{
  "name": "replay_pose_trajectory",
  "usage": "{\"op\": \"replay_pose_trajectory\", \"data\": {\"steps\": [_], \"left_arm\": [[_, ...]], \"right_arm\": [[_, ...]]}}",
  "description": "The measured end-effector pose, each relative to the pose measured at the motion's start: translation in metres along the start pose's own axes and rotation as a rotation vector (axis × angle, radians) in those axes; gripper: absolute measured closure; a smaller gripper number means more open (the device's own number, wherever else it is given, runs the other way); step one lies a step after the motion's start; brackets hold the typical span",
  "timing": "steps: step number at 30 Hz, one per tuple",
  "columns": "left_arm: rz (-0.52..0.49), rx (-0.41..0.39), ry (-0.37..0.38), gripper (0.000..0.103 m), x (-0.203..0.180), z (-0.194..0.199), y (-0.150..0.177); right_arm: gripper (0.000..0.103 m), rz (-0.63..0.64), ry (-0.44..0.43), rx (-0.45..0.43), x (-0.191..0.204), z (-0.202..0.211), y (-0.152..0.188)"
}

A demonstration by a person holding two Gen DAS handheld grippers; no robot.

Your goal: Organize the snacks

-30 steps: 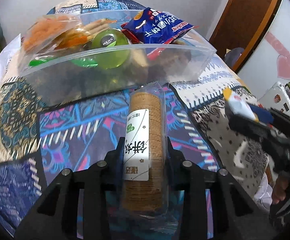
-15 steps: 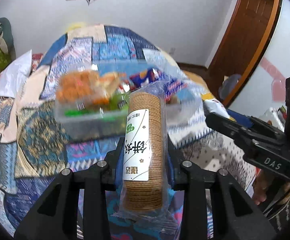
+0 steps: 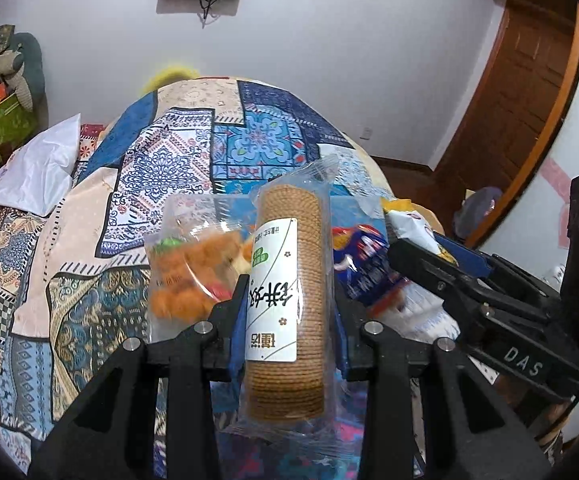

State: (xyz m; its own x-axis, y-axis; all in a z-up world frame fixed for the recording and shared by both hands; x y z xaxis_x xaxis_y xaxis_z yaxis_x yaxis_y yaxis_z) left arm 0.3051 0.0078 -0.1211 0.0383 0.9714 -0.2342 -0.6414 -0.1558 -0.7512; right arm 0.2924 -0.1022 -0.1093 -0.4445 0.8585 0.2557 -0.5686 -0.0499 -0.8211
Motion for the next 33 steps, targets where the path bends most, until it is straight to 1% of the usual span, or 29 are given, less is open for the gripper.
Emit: {"op": "replay_pose_trajectory", "data": {"steps": [3,6,9,12,15,17,20,23,25,28,32,33], "left_arm": [[0.018,0.009,-0.014,0.068,0.010,-0.016,-0.006],[0.049,0.033,0.003,0.068,0.019,-0.031,-0.008],[0.059,0.045,0.007,0.068,0.023,-0.041,-0.008],[0.052,0.033,0.007,0.067,0.022,-0.043,-0.009],[0.050,0.037,0.032,0.067,0.018,-0.043,-0.011],[0.043,0.031,0.022,0.067,0.016,-0.040,-0.011],[0.031,0.014,0.009,0.067,0.013,-0.029,-0.013],[0.025,-0.005,0.012,0.067,0.010,-0.010,-0.014],[0.014,-0.033,0.010,0.067,0.007,0.008,-0.015],[-0.006,-0.087,0.002,0.067,0.002,0.038,-0.018],[-0.040,-0.180,-0.009,0.066,-0.008,0.090,-0.022],[-0.051,-0.209,-0.012,0.065,-0.012,0.106,-0.022]], "right_arm": [[0.051,0.003,-0.005,0.013,0.004,-0.017,-0.002],[0.051,-0.016,-0.008,0.025,0.000,-0.030,-0.003],[0.051,-0.039,-0.005,0.046,-0.004,-0.043,0.000],[0.050,-0.050,0.006,0.058,-0.008,-0.047,0.002],[0.048,-0.047,0.014,0.059,-0.011,-0.042,0.000],[0.048,-0.048,0.004,0.055,-0.012,-0.037,-0.002],[0.047,-0.028,0.011,0.049,-0.012,-0.027,-0.003],[0.047,-0.001,0.022,0.040,-0.011,-0.014,-0.004],[0.047,0.020,0.026,0.029,-0.008,-0.001,-0.005],[0.047,0.046,0.029,-0.009,-0.001,0.025,-0.013],[0.047,0.068,0.022,-0.084,0.010,0.068,-0.026],[0.047,0.072,0.019,-0.102,0.013,0.079,-0.028]]}}
Point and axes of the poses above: each gripper's, at about its wrist camera, not at the fingertips, and z roughly against the way its jaws point, x to its left, y to its underside, the point moved 6 cm from there along -z, roughly the way its jaws point, and after that the axes turned 5 degrees about -x, right-handed, at the moved point
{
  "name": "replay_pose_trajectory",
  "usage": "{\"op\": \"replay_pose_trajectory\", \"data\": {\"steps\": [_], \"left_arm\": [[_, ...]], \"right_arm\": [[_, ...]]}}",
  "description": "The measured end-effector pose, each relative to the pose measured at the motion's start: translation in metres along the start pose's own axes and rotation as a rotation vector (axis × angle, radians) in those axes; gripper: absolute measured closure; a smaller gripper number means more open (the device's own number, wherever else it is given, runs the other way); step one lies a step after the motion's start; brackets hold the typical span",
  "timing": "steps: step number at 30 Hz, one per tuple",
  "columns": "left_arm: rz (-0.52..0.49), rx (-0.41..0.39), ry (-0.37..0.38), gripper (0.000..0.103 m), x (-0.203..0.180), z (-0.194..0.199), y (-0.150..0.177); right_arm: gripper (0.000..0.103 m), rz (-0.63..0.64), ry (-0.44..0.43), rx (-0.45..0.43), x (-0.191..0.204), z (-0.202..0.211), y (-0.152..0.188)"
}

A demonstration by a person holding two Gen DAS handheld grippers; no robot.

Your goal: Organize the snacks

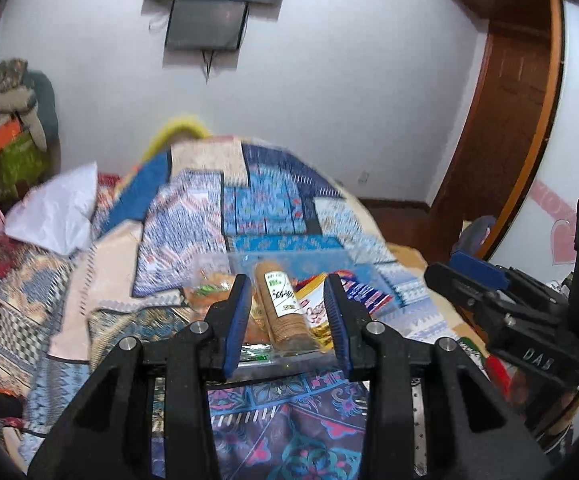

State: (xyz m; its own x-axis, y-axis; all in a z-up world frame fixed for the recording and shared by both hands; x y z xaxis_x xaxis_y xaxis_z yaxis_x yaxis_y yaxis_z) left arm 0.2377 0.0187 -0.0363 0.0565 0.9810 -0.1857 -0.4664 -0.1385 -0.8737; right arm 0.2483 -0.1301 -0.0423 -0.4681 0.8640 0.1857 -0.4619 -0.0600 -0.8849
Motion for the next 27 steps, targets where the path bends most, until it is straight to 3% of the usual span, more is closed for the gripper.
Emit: {"op": "replay_pose_trajectory", "data": {"steps": [5,11,14,16,27], "left_arm": [[-0.038,-0.110,-0.017,0.040,-0.013,0.054,-0.010],[-0.070,-0.197,-0.047,0.021,-0.023,0.097,-0.008],[-0.097,-0.229,-0.070,0.008,-0.028,0.108,-0.004],[-0.115,-0.243,-0.084,0.006,-0.031,0.112,-0.001],[-0.091,-0.220,-0.074,0.004,-0.029,0.110,0.014]], "right_arm": [[0.045,0.016,-0.014,-0.073,0.014,0.045,-0.014],[0.025,0.031,-0.021,-0.132,0.028,0.081,-0.015],[0.009,0.027,-0.015,-0.140,0.030,0.088,-0.010],[0.001,0.024,0.006,-0.142,0.028,0.088,-0.008],[0.000,0.014,0.043,-0.140,0.024,0.096,0.005]]}}
Point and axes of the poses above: each gripper's, at about its wrist camera, not at the fingertips, and z roughly against the way its jaws point, x to its left, y to its underside, the point moved 6 cm from there along -z, roughly the way its jaws point, and after that the axes turned 5 degrees about -x, right-handed, at the moved point
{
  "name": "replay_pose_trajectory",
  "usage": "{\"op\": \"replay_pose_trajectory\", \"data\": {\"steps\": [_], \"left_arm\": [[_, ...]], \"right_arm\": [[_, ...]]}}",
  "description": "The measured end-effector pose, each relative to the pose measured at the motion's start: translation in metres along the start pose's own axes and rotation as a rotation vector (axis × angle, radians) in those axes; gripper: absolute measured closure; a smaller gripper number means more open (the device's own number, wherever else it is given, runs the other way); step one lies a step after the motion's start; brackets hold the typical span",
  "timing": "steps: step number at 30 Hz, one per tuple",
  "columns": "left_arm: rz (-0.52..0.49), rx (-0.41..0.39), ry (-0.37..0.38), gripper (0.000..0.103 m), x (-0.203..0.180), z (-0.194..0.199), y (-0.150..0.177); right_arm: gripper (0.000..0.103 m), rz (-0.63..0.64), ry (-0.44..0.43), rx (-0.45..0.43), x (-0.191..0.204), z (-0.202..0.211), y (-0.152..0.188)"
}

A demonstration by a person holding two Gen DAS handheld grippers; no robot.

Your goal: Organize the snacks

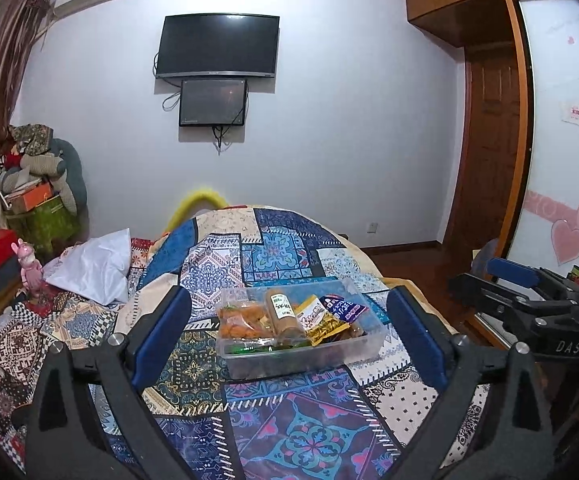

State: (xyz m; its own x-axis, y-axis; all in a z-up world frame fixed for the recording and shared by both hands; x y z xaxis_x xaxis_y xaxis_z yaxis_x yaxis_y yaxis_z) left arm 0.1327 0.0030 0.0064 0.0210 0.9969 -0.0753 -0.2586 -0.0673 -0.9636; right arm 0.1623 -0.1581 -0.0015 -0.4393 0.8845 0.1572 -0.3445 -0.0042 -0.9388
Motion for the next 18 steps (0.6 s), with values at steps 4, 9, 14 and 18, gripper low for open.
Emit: {"op": "replay_pose_trajectory", "data": {"steps": [4,9,14,18], "left_arm": [[0.012,0.010,-0.003,0.004,0.0004,0.0010,0.0043],[0.016,0.025,-0.008,0.004,0.0028,-0.0019,0.0071],[0.016,0.027,-0.009,0.004,0.0037,-0.0017,0.0076],[0.016,0.033,-0.008,0.004,0.0043,-0.0029,0.0084]], "right_arm": [[0.000,0.001,-0.003,0.003,0.0005,0.0032,0.0034],[0.000,0.006,-0.005,0.007,0.0017,0.0038,0.0058],[0.000,0.005,-0.008,0.007,0.0022,0.0042,0.0059],[0.000,0.009,-0.010,0.013,0.0032,0.0039,0.0070]]}}
Point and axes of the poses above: each gripper's, at about its wrist camera, not at the fingertips, and z roughly against the way its jaws point, x to its left, y to its underside, the point moved 6 cm from there along -z, roughly the way its jaws point, and after that the axes turned 5 degrees about -x, right-handed, at the moved point
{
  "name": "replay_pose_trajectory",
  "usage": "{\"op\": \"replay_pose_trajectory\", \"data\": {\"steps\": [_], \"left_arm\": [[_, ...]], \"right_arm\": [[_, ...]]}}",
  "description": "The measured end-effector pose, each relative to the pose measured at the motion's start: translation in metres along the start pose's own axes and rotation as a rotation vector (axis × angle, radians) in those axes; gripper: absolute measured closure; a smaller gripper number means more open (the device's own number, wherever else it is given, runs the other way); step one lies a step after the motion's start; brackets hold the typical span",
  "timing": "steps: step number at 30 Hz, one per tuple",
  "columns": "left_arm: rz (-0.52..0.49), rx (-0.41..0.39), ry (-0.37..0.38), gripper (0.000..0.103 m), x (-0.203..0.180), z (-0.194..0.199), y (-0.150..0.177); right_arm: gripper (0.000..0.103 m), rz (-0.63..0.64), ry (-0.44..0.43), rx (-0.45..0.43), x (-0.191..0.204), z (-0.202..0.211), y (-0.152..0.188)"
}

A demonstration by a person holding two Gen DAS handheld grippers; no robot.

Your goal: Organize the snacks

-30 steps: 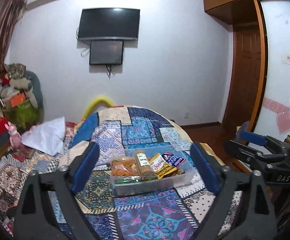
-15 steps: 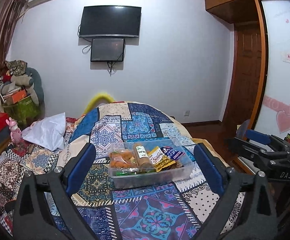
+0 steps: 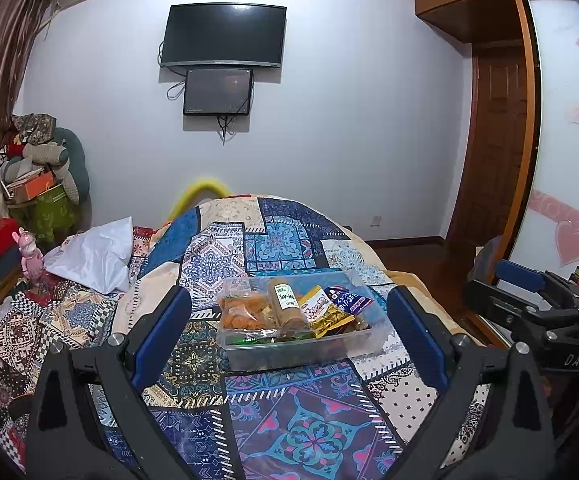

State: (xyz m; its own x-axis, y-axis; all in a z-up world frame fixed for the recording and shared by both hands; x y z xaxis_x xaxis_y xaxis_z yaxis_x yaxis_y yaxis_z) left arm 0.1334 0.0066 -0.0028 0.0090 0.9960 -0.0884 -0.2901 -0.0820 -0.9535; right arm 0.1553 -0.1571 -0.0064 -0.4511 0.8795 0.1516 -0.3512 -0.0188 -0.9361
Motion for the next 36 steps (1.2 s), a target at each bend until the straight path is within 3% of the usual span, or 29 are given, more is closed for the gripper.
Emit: {"op": "replay_pose_trajectory", "data": {"steps": [36], "left_arm": [[0.003,0.013,0.002,0.000,0.000,-0.004,0.010]], "right_arm": [[0.000,0.003,0.008,0.015,-0.001,0.000,0.005]]}}
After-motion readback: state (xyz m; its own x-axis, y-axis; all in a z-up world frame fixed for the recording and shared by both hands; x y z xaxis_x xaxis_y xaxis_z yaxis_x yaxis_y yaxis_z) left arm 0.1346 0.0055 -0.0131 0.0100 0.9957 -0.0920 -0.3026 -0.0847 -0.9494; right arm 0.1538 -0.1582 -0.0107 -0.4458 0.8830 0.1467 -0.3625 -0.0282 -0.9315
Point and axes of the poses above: each gripper's, at about its wrist camera, not at the fingertips, and z roughly against the way its jaws point, x to its left, y to its underside, the point moved 6 cm from there along -z, roughly the way its jaws point, and after that the axes turned 5 degrees about -x, right-handed, at the moved point
